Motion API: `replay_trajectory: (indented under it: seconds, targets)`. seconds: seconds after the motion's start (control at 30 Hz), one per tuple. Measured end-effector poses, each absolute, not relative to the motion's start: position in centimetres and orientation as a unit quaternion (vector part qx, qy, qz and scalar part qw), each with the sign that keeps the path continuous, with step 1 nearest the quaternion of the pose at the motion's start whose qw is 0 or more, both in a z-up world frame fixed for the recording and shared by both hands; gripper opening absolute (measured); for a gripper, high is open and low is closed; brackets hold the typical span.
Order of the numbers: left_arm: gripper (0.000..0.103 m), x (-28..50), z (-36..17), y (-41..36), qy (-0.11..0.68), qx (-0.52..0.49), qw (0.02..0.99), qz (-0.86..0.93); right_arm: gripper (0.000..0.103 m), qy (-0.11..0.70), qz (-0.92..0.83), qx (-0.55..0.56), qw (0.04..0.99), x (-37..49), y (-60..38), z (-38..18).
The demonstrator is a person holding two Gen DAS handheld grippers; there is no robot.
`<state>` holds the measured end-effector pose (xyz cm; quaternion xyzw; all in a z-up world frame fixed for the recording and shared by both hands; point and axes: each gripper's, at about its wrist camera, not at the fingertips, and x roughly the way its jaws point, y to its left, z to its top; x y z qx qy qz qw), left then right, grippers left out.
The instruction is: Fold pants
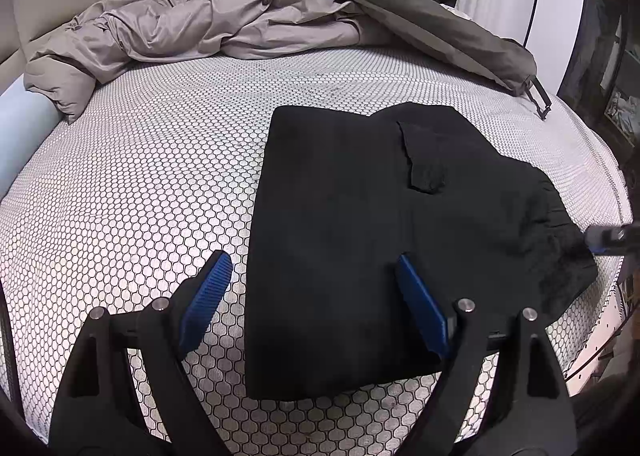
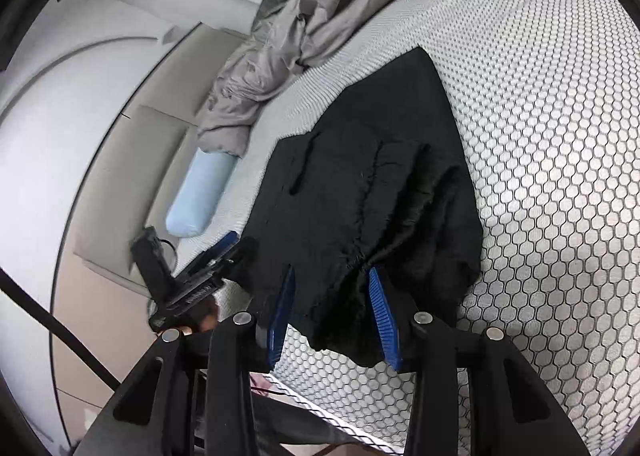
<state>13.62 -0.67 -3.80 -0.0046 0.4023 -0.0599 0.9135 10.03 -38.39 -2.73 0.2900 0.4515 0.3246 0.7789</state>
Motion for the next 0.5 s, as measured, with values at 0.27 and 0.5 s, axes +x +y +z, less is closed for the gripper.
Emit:
replay_trajectory:
  seconds: [0.27, 0.5]
  targets:
    - [0.083, 13.5, -3.0, 0.2, 0.389, -0.023, 0.919, -0.053, 0.015, 0.452, 0.308, 0.271, 0.792, 11.6, -36.5, -4.4]
    - [0.083, 13.3, -3.4, 2.6, 0.397, -0.054, 0.915, -0.034, 0.015, 0.406, 0.279, 0.204, 0.846, 12.3, -36.1, -0.1]
